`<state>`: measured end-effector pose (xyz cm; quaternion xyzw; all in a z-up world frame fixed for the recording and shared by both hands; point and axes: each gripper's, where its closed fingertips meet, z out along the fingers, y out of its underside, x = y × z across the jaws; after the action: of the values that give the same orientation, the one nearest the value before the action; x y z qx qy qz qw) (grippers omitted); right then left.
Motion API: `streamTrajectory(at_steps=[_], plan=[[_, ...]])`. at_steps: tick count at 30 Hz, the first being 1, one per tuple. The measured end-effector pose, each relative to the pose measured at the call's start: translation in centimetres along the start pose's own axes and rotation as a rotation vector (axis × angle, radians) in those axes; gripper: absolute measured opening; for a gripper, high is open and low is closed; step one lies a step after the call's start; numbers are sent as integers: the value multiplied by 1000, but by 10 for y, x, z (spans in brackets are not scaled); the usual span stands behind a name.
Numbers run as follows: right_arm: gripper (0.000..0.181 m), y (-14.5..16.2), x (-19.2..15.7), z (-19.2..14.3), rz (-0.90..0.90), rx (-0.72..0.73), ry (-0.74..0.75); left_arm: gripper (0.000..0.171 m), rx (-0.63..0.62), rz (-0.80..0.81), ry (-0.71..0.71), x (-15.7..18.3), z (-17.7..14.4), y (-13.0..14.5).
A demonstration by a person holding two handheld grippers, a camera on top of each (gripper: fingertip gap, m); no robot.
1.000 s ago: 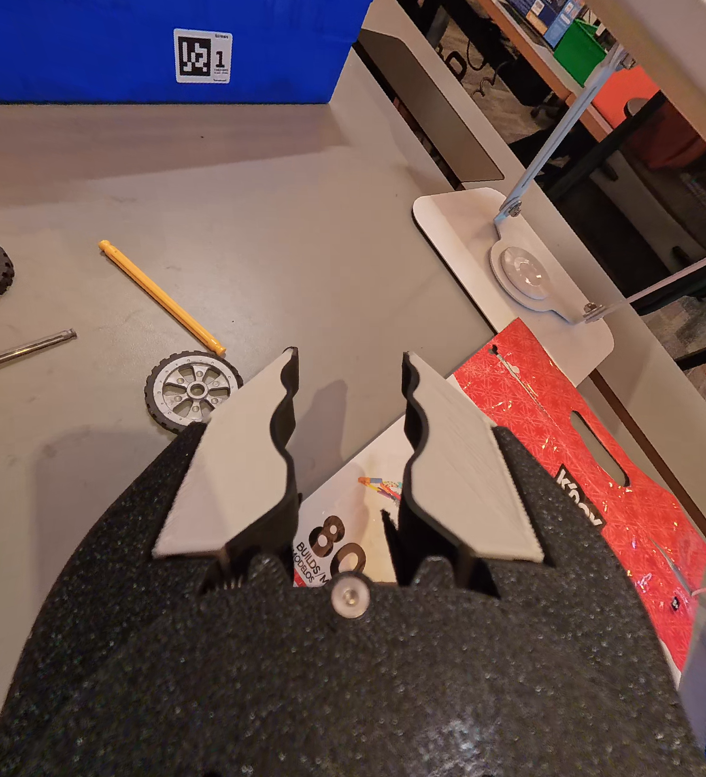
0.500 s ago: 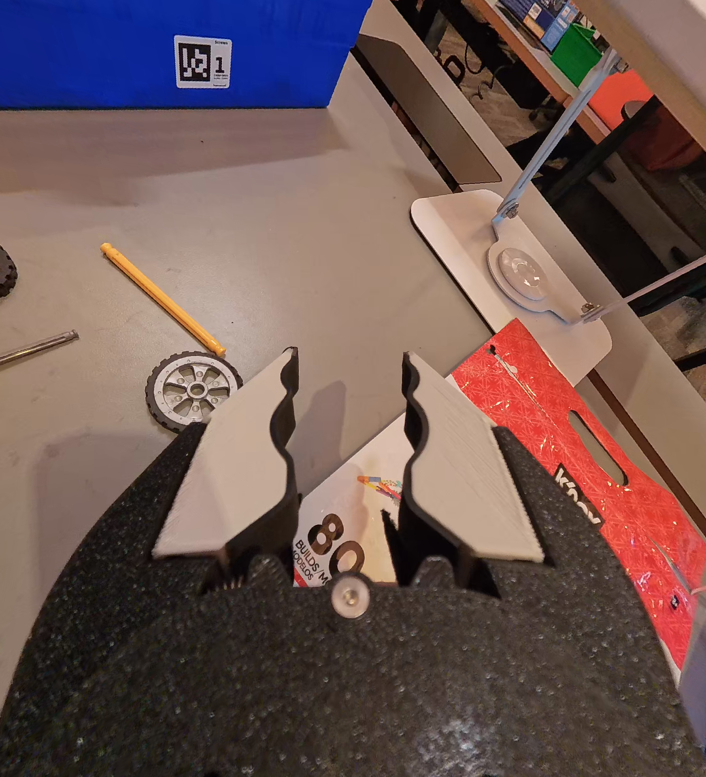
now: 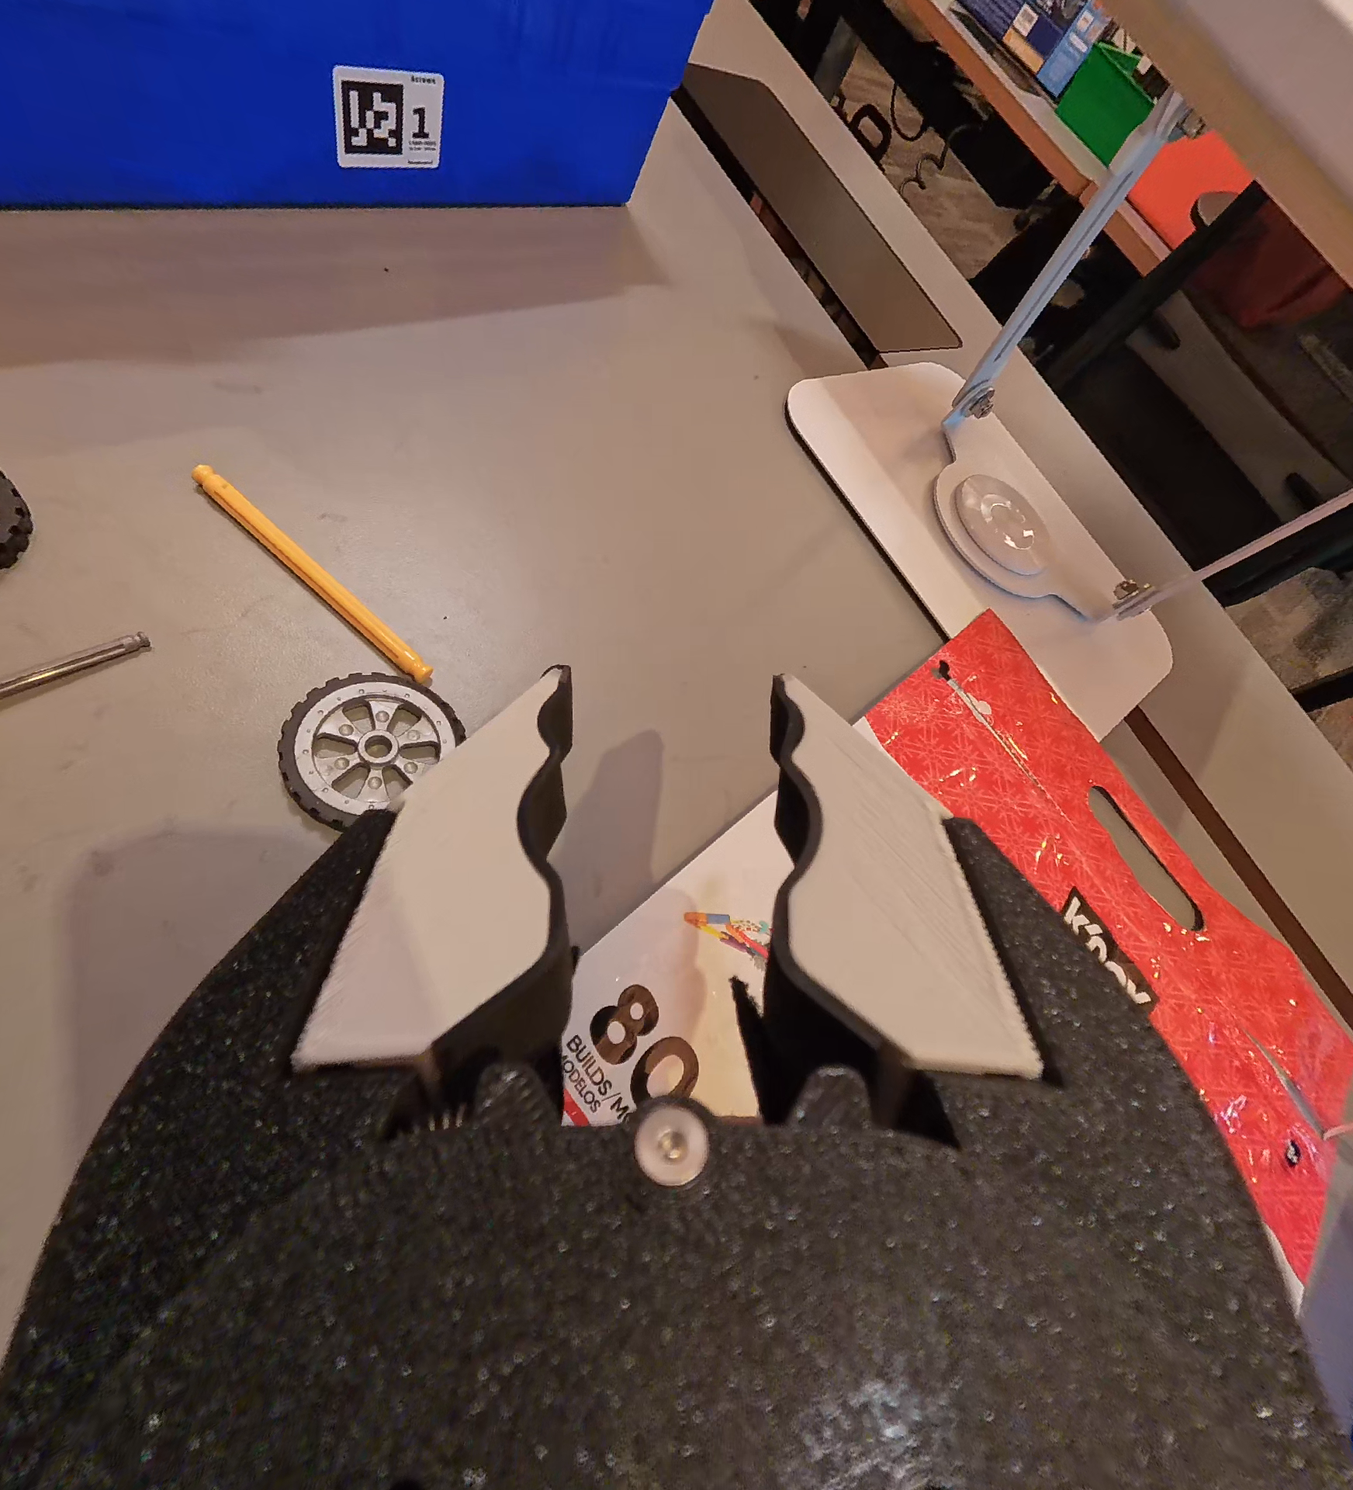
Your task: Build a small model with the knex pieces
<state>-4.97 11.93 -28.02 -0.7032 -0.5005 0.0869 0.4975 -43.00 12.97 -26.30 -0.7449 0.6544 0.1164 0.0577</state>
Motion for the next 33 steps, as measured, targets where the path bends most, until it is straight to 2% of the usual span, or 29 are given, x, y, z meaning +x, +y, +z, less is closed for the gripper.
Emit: streamTrajectory(at_steps=[11,14,20,28,33], plan=[[49,1,0,0,1,-1,1,32,-57,-34,-41,-32,11,14],[49,0,1,-1,3,1,3,33,-76,-34,38,-25,19,16],[49,0,0,-1,3,3,0,31,-201,14,226,8,36,27],[50,0,0,-1,4,1,-2,25,-330,87,268,17,54,29],[50,0,1,-2,10,6,-3,15,-347,79,297,18,55,26]])
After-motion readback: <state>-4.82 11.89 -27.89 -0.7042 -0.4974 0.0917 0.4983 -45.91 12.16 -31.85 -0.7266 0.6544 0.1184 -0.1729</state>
